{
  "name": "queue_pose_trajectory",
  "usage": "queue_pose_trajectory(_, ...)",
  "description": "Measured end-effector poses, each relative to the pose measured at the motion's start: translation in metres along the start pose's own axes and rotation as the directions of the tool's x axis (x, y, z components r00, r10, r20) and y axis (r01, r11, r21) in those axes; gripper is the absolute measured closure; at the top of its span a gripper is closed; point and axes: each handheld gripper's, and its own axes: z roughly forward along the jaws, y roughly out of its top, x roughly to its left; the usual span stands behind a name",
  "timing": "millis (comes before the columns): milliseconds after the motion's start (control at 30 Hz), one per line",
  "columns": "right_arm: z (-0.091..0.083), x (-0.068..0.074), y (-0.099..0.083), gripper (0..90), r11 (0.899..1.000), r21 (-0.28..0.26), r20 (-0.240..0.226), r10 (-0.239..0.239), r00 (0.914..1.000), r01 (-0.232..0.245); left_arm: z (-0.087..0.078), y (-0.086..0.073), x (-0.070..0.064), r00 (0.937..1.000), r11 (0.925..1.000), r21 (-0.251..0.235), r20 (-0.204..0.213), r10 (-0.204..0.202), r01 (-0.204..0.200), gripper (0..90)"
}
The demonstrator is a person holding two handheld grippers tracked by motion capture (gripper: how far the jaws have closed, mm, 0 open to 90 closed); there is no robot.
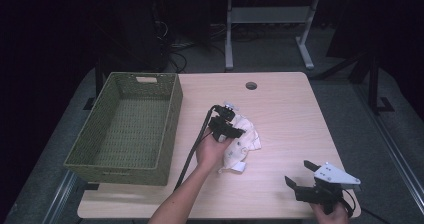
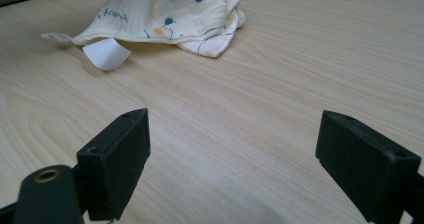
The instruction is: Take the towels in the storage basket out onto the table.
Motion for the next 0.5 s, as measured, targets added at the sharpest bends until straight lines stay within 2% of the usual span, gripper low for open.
queue_pose_trajectory(133, 0.001, -0.001, -0.001, 13.7, 1.000, 0.005, 0.004, -0.005, 1.0000, 0.005, -0.008, -0.001, -0.002, 1.0000, 0.9992, -0.040, 0.000, 0.009, -0.009, 43.8)
queue_pose_trajectory(300, 0.001, -0.001, -0.001, 13.7, 1.000, 0.009, 0.006, -0.003, 1.0000, 0.003, -0.014, -0.002, -0.005, 0.9995, 0.9981, -0.053, 0.006, 0.032, -0.032, 40.4)
queue_pose_trajectory(500, 0.001, 0.000, -0.001, 13.7, 1.000, 0.010, 0.009, -0.005, 1.0000, 0.005, -0.016, -0.006, -0.004, 0.9992, 0.9974, -0.070, 0.034, 0.021, -0.018, 38.7)
